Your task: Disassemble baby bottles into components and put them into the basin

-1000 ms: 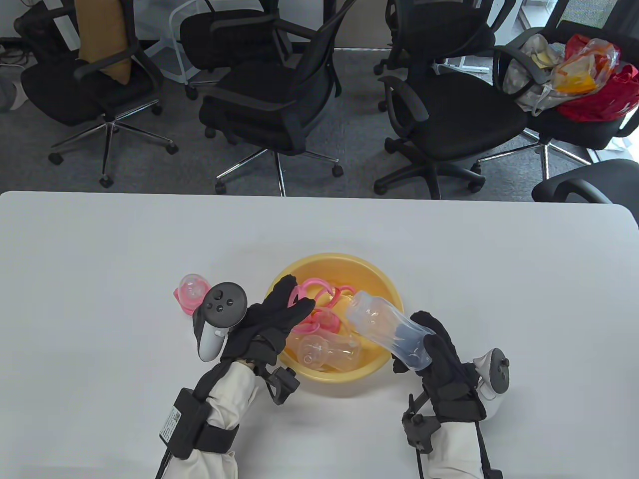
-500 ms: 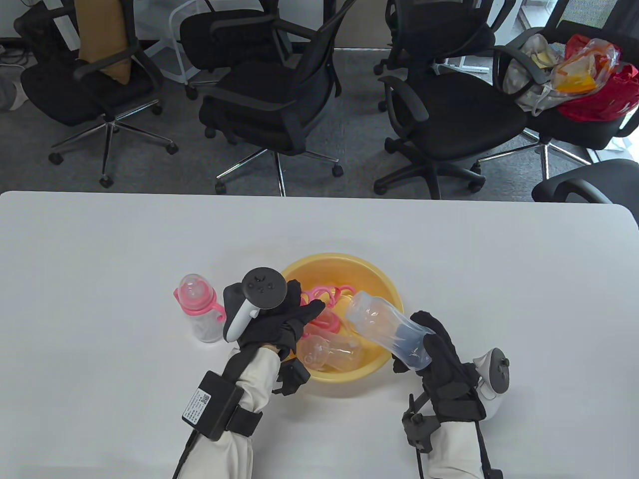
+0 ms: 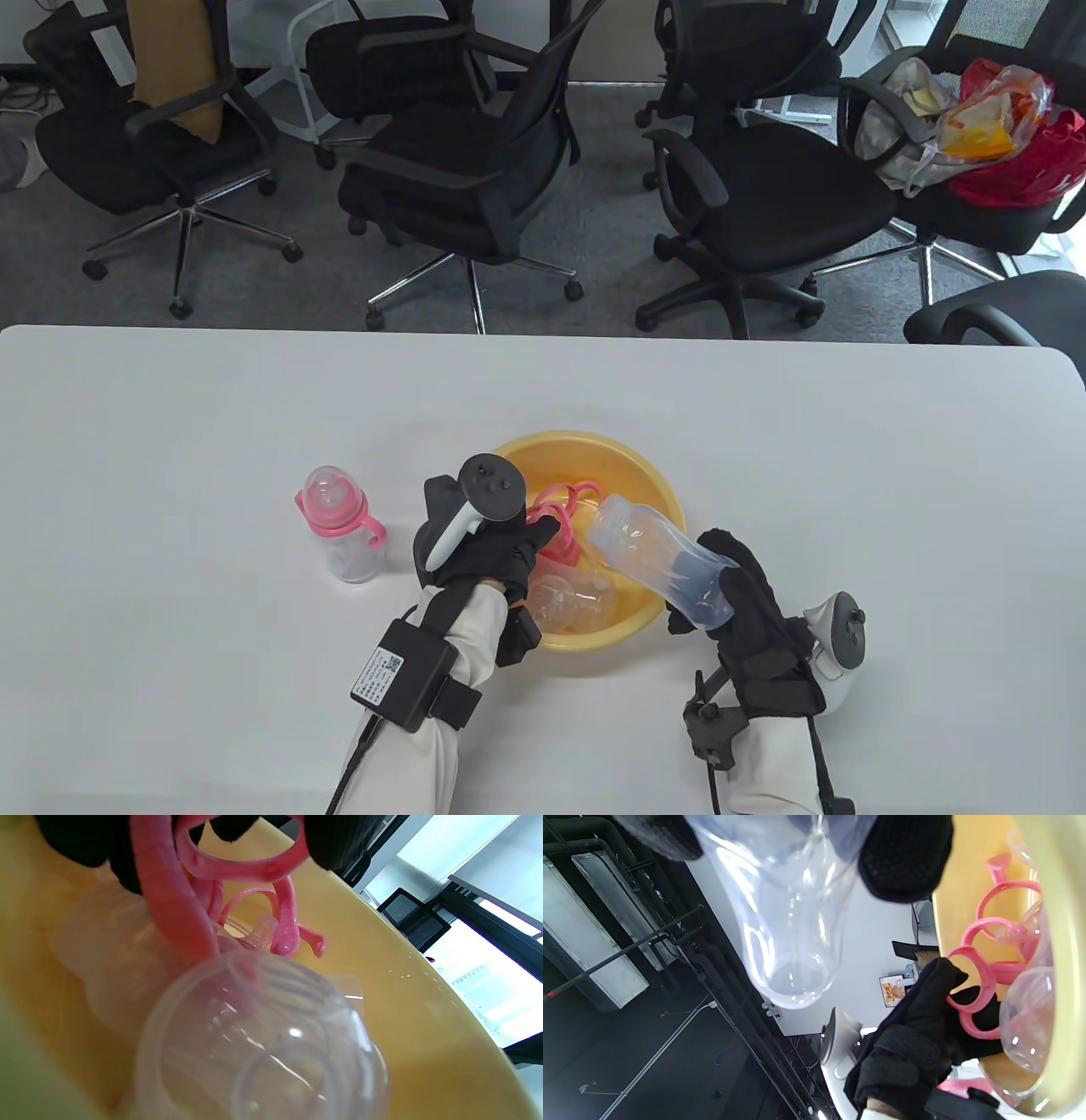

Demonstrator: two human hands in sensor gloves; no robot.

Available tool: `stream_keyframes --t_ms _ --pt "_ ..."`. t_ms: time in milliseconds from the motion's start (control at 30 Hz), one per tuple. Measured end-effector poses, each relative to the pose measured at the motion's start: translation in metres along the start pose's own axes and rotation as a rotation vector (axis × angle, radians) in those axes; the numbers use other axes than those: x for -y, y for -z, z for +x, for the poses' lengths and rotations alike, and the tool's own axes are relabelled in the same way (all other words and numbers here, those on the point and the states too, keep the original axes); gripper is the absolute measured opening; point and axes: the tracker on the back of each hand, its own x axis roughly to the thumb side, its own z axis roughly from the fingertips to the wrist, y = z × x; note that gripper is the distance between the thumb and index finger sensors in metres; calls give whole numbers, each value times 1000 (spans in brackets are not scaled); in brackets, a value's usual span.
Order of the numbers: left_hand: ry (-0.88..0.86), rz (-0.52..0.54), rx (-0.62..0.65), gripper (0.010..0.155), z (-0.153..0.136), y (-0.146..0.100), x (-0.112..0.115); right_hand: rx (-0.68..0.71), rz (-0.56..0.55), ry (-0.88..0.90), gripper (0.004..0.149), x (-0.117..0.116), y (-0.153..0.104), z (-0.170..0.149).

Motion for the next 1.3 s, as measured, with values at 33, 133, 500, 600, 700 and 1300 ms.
stream_keyframes --t_ms 33,133,500,600,700,1300 --pt "-6 -1 5 73 0 -1 -1 0 -1 0 78 0 0 0" --pt "-33 17 41 72 -1 -8 -6 0 -2 -2 78 0 0 0" --pt "-314 280 345 66 -21 -63 -46 -5 -10 -35 81 -1 1 -2" --pt "-473 369 429 65 -34 -76 -52 -2 -12 -55 81 -2 1 -1" --pt "-578 451 482 63 -47 -88 -56 9 -29 -101 82 -6 2 0" --pt "-673 512 555 62 -69 -108 -63 -203 -188 -630 85 -44 45 8"
